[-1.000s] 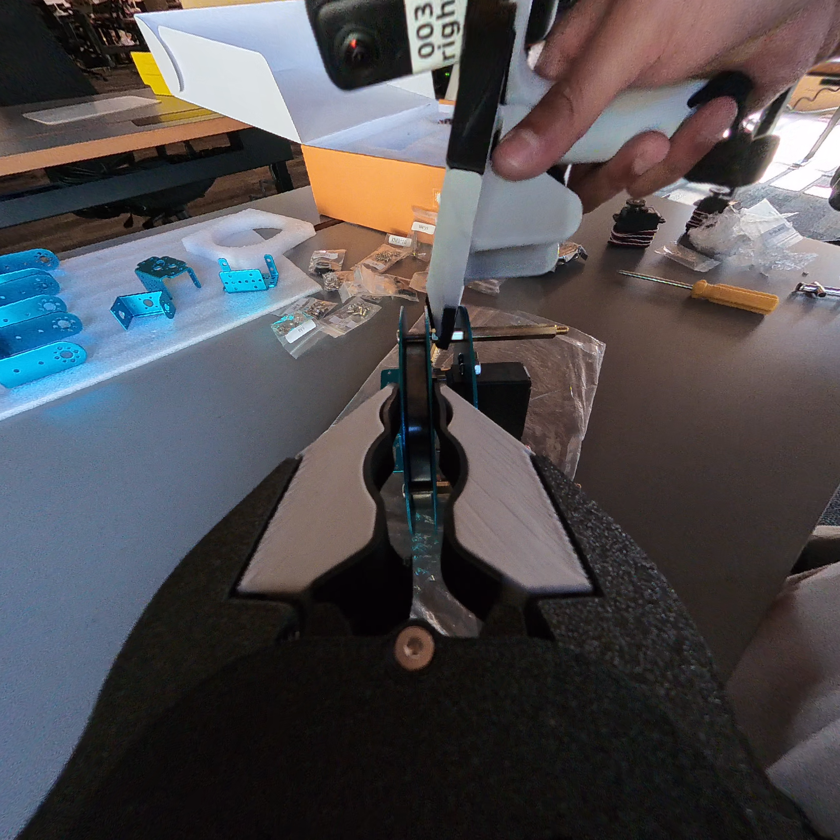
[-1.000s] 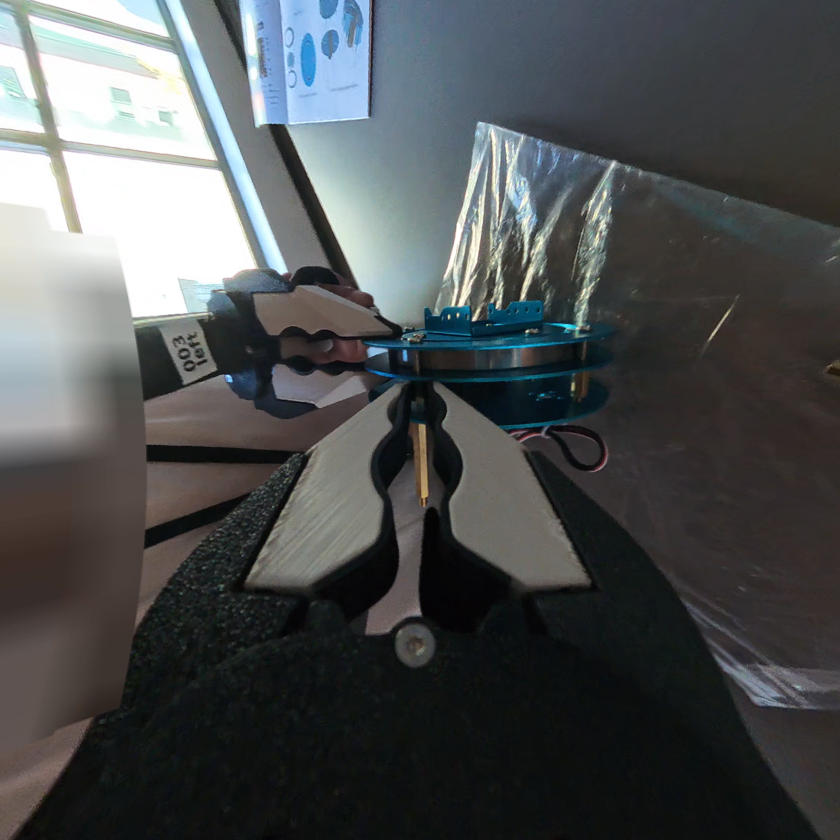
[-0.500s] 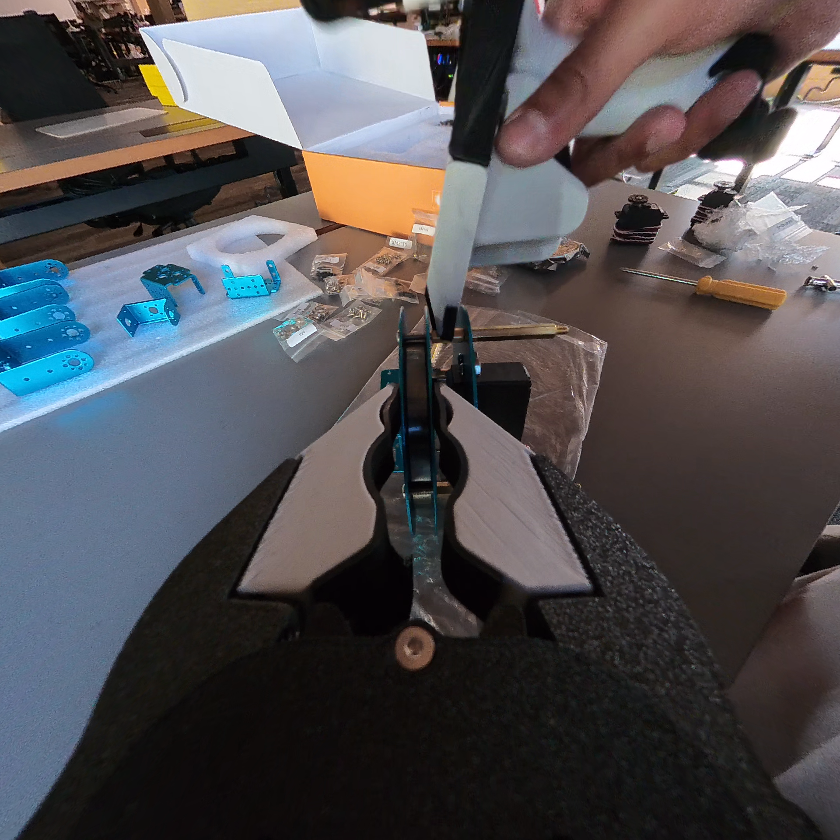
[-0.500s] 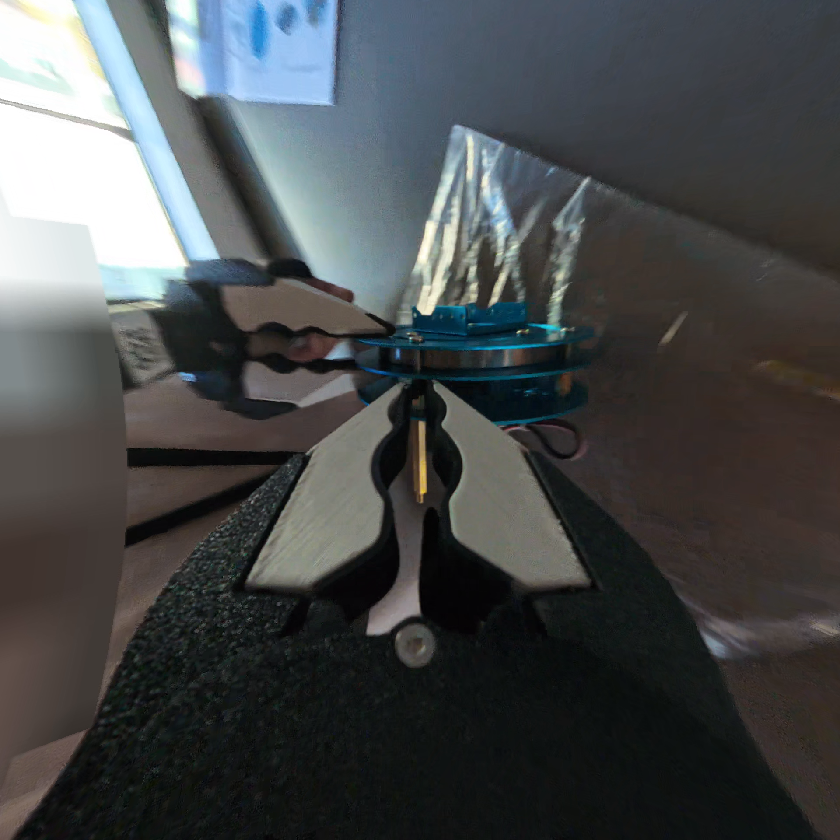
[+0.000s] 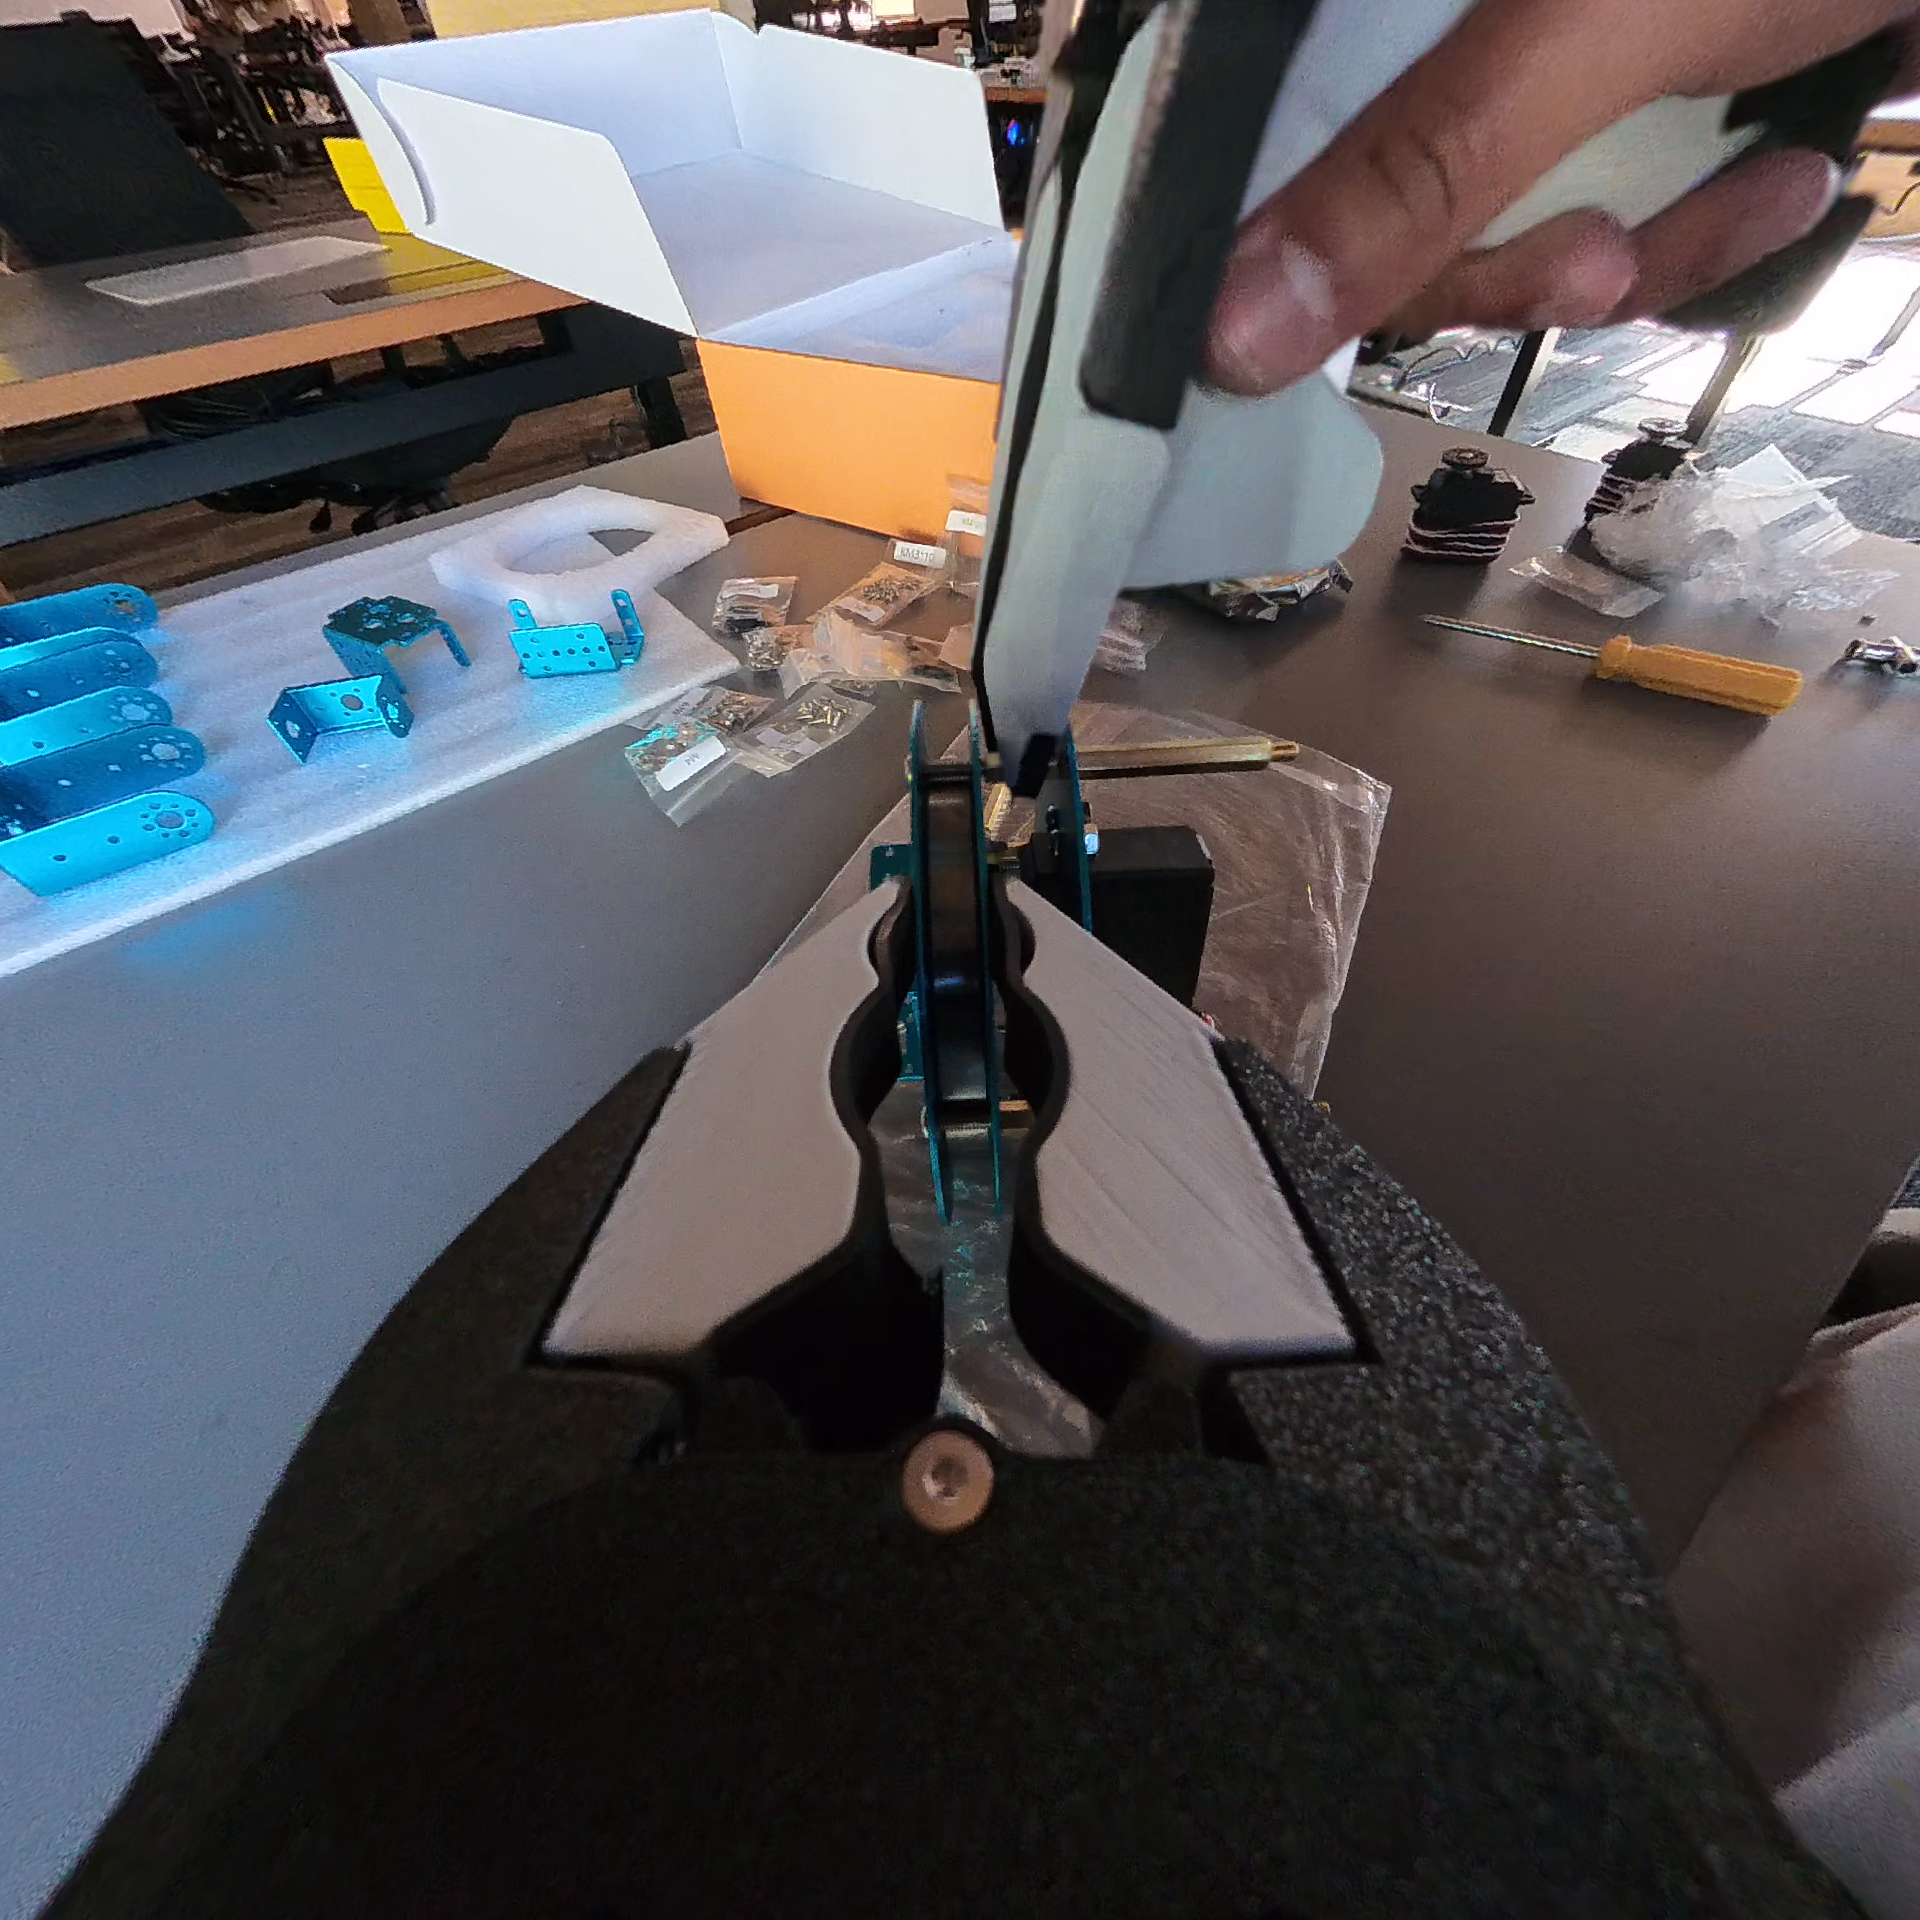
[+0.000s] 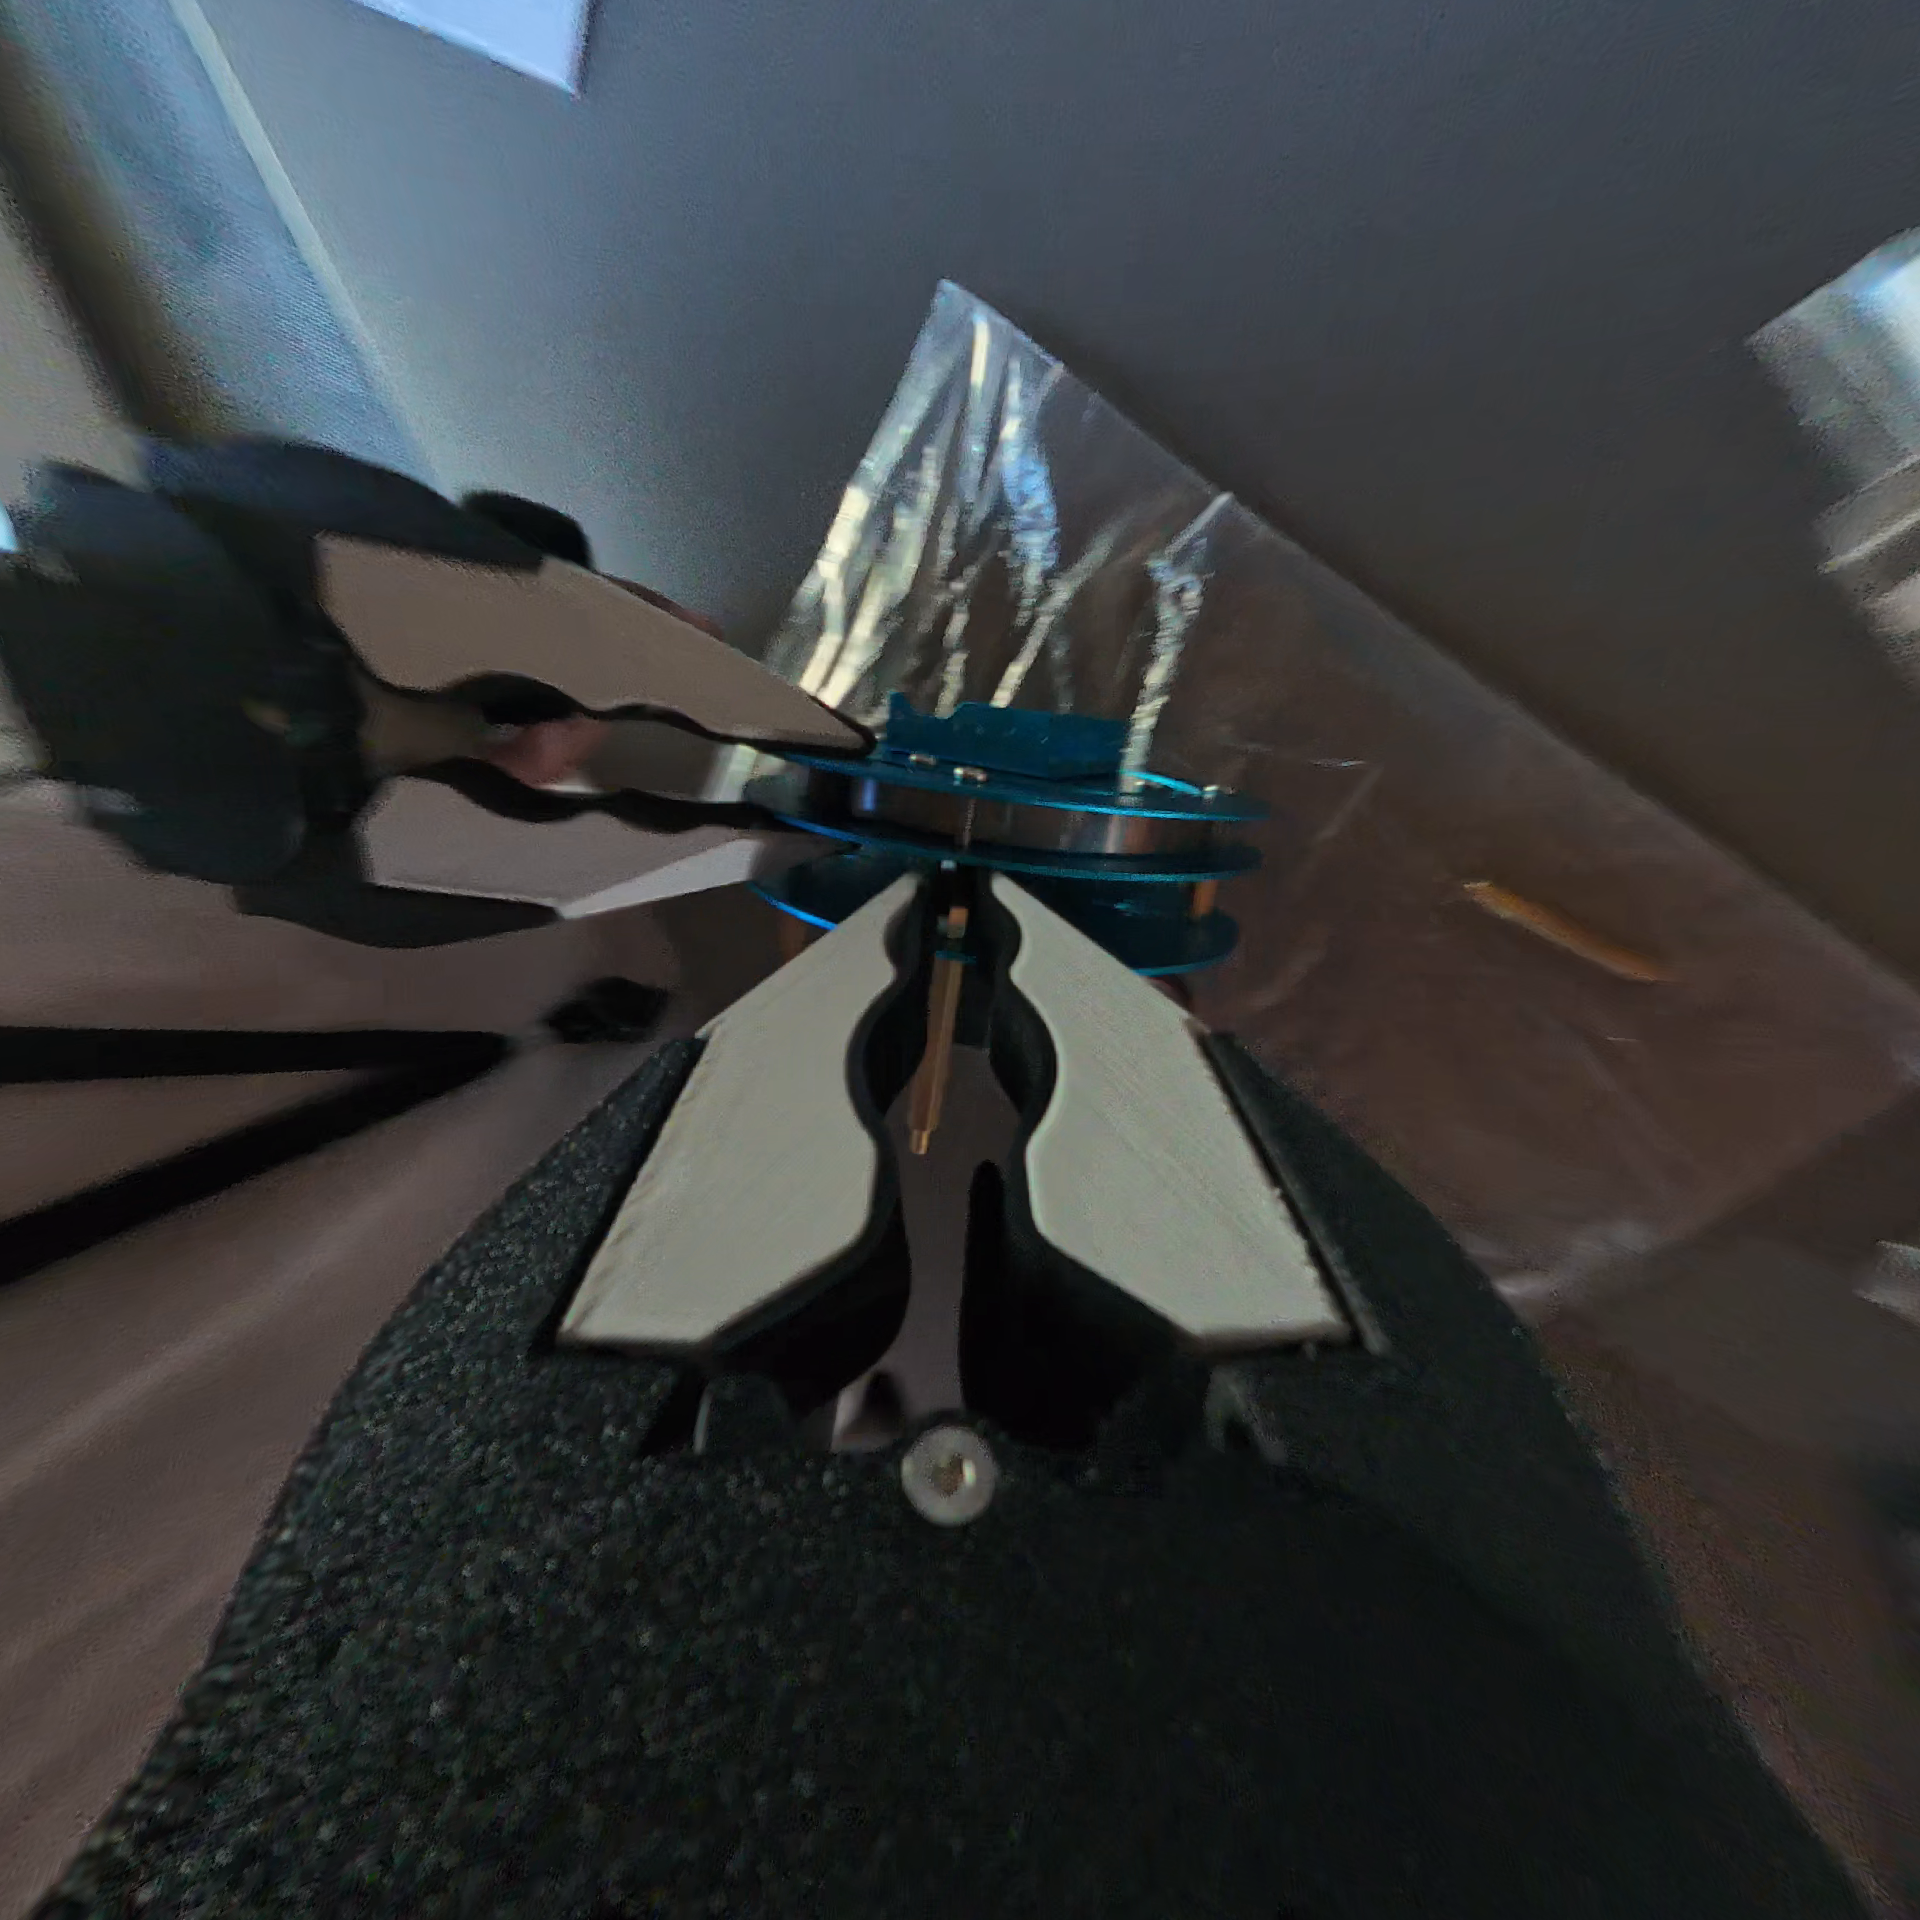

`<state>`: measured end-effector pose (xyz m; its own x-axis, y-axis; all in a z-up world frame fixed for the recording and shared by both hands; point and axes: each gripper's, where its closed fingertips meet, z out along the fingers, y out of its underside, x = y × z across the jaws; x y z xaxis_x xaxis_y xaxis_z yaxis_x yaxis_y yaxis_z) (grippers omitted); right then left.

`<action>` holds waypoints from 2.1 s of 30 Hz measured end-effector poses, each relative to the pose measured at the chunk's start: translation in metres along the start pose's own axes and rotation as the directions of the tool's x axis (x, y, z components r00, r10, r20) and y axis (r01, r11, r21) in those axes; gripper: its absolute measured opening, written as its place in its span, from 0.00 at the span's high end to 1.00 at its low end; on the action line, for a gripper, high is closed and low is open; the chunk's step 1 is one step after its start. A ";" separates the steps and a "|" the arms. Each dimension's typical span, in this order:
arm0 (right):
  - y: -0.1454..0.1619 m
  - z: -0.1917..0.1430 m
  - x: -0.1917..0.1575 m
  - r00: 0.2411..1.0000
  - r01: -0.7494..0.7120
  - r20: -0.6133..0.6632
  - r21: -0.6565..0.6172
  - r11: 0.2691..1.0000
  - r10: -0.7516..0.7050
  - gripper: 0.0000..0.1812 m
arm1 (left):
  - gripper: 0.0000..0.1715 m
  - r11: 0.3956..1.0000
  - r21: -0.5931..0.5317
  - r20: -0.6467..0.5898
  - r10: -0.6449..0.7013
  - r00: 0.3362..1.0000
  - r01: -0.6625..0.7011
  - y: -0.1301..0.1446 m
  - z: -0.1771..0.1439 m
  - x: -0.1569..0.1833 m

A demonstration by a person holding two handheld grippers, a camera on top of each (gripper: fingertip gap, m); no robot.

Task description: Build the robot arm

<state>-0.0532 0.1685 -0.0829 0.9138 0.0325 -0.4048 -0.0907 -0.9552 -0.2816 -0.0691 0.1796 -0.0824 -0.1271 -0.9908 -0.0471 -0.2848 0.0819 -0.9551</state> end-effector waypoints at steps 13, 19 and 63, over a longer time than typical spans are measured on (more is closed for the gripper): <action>0.003 -0.006 -0.004 0.986 0.109 -0.127 -0.025 0.994 -0.111 0.96 | 0.93 1.000 0.004 -0.011 -0.004 1.000 0.004 0.000 -0.001 0.002; 0.003 0.003 -0.003 0.997 -0.037 0.066 -0.015 0.999 0.038 0.98 | 0.93 1.000 0.006 0.005 0.001 1.000 -0.001 0.001 -0.002 0.002; 0.008 -0.005 -0.002 0.993 0.053 -0.109 0.007 0.999 -0.052 0.92 | 0.93 1.000 0.006 -0.005 0.014 1.000 -0.014 -0.001 0.002 0.006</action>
<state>-0.0536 0.1598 -0.0802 0.9549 0.0499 -0.2926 -0.0448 -0.9503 -0.3082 -0.0678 0.1732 -0.0824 -0.1362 -0.9889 -0.0592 -0.2776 0.0954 -0.9559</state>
